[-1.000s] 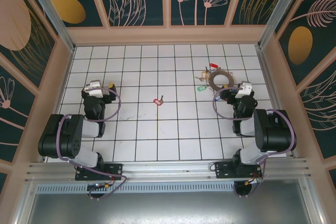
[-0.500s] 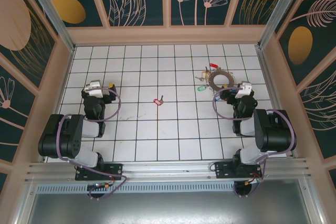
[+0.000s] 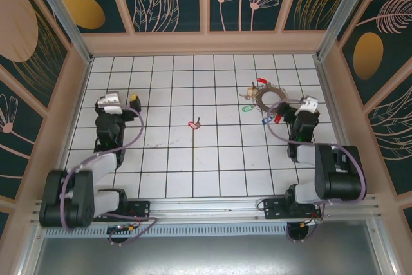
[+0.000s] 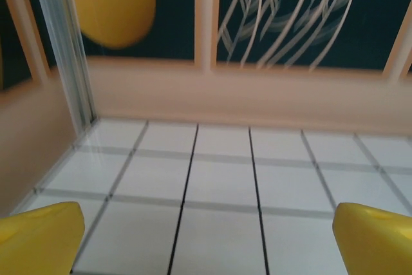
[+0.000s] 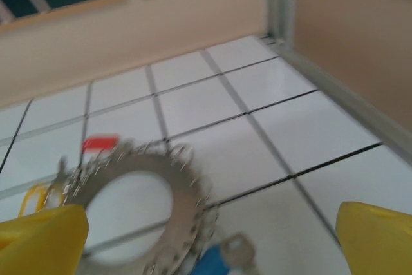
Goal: Put the keys on the keyring
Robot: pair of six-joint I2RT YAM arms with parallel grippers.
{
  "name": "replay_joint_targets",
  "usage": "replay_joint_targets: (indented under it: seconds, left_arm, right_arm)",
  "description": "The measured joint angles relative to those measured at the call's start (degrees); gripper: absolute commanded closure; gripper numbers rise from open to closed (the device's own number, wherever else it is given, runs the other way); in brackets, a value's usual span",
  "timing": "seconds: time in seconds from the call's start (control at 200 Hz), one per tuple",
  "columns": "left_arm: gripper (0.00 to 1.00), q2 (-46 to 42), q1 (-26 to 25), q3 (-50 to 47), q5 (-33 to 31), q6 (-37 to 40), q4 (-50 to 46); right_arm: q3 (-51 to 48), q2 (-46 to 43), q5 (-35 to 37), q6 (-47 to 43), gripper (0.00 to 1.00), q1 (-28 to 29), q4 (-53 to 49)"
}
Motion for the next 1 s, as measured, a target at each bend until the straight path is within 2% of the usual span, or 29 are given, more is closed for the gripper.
replay_joint_targets:
  seconds: [0.12, 0.215, 0.325, 0.475, 0.651, 1.001]
  left_arm:
    - [0.01, -9.2, 0.0, 5.0, -0.1, -1.1, -9.8]
    - [0.01, -11.9, 0.0, 11.3, -3.2, -6.8, -19.3]
    - [0.01, -10.8, 0.0, 15.9, -9.3, -13.7, -26.4]
    - [0.01, -4.9, 0.3, 16.5, -8.2, -15.1, -32.4]
    - [0.01, 1.5, 0.3, 17.4, -3.4, -17.3, -38.0]
    - [0.01, 1.6, 0.3, 17.4, -0.8, -18.7, -38.3]
  right_arm:
    - [14.0, -2.8, 5.0, 5.8, 0.01, -1.3, -19.6]
    - [23.9, -2.8, 5.7, 11.7, 0.01, -2.8, -33.8]
    - [31.3, 0.2, 0.9, 16.9, 0.06, -6.9, -47.2]
    - [35.8, 7.6, -5.5, 19.0, 0.14, -8.9, -59.8]
    - [40.2, 15.1, -11.7, 17.2, 0.21, -7.9, -67.1]
    - [54.5, 32.5, -19.3, 12.6, 0.23, -6.3, -67.5]
